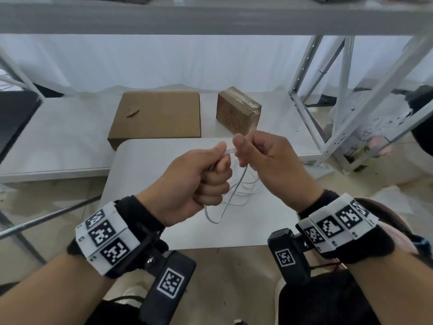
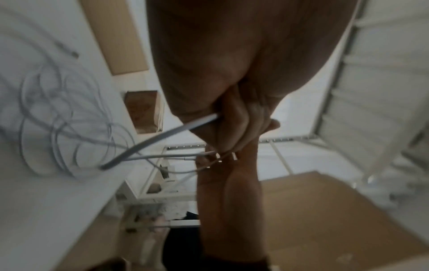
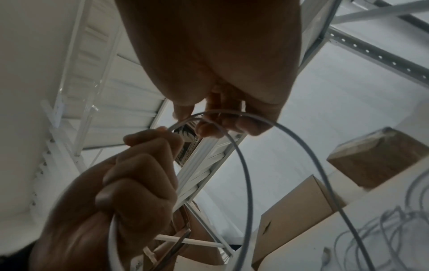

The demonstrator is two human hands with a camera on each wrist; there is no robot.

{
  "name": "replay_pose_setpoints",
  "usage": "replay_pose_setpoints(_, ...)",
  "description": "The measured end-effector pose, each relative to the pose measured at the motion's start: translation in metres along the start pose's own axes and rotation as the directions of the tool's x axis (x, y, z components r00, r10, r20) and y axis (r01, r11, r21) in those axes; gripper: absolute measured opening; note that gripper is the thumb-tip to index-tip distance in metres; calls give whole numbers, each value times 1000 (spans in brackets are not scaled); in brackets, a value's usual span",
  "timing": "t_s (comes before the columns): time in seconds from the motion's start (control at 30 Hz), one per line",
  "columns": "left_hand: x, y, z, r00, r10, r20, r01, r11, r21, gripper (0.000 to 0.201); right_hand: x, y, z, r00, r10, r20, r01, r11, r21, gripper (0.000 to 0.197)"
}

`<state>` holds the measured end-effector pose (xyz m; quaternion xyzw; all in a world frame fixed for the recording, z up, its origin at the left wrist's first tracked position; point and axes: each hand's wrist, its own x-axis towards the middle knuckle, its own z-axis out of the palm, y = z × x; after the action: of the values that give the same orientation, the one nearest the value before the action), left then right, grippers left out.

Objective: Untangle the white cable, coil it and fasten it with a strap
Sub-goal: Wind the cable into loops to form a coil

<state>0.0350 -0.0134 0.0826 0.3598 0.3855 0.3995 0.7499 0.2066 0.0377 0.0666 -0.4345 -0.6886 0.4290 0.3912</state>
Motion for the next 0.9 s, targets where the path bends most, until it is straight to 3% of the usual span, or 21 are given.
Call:
replay_pose_setpoints(0.07,-2,5,-6,997,7,76,9,977,-212,40,1,0,2,998,50,33,-52,997,56,48)
replay_pose_setpoints(0.17,-4,13,-19,964,82,255,54,873,-484,35,3,2,4,988,113,101,-129,976,175,52)
replay_pose_setpoints(0.3,-9,26,-24,922,172,346,92,771,-630,38,6,3,4,963,185,197,-245,905,348,50)
replay_pose_setpoints(0.43,-12,35,-23,920,248,302,7,762,-647,37,7,5,7,958,163,235,-242,900,364,48)
replay_pose_setpoints(0.53,-12,41,-26,927,281,247,-40,730,-682,41,7,8,12,954,171,248,-261,880,397,35)
replay_pose_setpoints(0.63,-14,46,-28,924,302,236,-37,683,-730,50,7,15,14,946,186,264,-265,914,307,15)
replay_pose_setpoints(0.7,-16,50,-28,913,326,245,-34,660,-750,52,8,20,14,940,199,277,-267,935,235,13)
replay_pose_setpoints(0.83,-20,56,-33,896,381,227,-69,626,-776,41,11,28,14,920,348,180,-387,877,285,4)
replay_pose_setpoints(0.9,-22,58,-38,893,401,206,-85,598,-797,43,13,35,14,897,424,127,-442,842,311,9)
